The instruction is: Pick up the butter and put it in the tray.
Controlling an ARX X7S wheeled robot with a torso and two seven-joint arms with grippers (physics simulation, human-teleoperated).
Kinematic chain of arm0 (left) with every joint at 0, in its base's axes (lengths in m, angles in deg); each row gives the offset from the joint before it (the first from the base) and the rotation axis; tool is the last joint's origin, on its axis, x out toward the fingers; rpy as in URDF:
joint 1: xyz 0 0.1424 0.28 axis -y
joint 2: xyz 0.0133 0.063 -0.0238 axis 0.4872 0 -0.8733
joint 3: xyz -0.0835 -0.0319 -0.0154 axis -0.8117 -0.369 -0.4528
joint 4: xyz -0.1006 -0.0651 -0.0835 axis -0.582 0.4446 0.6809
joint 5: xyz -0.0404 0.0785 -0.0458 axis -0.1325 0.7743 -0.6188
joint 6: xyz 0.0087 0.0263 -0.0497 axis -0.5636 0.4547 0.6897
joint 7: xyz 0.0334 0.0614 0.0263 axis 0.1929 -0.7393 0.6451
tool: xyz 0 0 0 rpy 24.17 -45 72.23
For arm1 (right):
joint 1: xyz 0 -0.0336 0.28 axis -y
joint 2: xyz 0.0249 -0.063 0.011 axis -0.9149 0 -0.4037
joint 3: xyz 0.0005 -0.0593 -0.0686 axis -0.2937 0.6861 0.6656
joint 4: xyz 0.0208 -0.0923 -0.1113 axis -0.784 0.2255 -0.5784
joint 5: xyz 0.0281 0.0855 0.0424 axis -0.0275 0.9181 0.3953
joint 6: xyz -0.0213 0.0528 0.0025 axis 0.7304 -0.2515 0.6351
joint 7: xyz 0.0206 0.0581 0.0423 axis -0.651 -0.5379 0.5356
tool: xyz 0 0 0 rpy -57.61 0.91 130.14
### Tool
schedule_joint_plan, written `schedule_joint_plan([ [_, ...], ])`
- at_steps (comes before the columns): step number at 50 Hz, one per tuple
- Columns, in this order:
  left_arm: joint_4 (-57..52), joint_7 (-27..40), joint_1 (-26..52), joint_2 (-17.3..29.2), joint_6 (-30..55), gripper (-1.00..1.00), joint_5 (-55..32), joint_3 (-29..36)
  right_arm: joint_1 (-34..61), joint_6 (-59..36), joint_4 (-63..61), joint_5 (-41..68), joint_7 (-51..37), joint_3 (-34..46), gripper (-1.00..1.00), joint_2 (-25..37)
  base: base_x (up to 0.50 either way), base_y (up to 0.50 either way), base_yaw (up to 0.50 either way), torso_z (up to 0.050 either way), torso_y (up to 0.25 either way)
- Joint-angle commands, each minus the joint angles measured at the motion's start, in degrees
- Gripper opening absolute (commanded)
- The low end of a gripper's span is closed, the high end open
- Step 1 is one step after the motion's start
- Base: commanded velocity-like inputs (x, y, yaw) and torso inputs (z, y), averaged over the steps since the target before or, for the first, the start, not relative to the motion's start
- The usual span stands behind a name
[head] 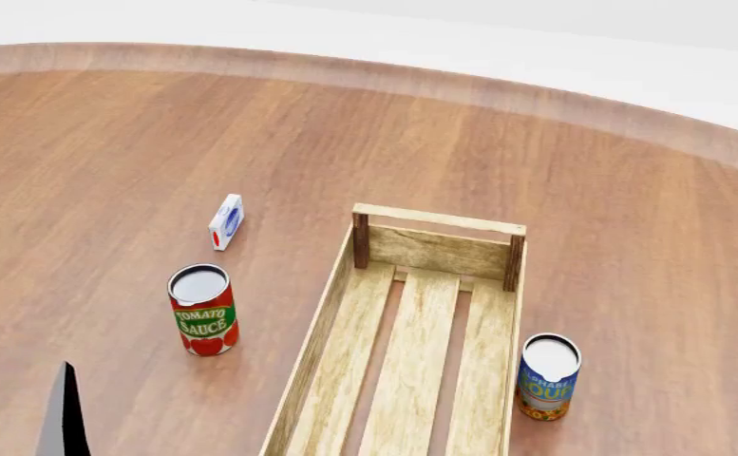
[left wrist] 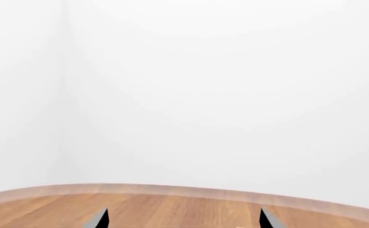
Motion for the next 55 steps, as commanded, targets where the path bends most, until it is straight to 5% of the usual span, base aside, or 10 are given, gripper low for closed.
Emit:
schedule_joint_plan([
  [1, -0.07, 0.26, 0.03, 0.22, 0.04, 1.00, -0.24, -0.02, 0.25, 1.25, 2.22, -1.15, 0.69, 1.30, 1.00, -1.29, 0.00, 0.00, 0.00, 0.000, 0.000],
  [31, 2.59, 0.20, 0.26, 0.24, -1.43, 1.00, 0.74, 1.45, 0.31, 7.82, 13.70, -4.46, 0.48, 2.81, 1.00, -6.51, 0.00, 0.00, 0.00, 0.000, 0.000],
  [32, 2.67, 0.21, 0.24, 0.24, -1.52, 1.00, 0.80, 1.48, 0.53, 8.05, 14.28, -4.83, 0.64, 3.13, -1.00, -6.80, 0.00, 0.00, 0.00, 0.000, 0.000],
  [55, 1.76, 0.70, -0.09, 0.53, -1.24, 1.00, 0.97, 2.28, 0.04, 2.36, 1.32, -5.42, 1.17, 5.83, -1.00, -2.00, 0.00, 0.00, 0.00, 0.000, 0.000],
])
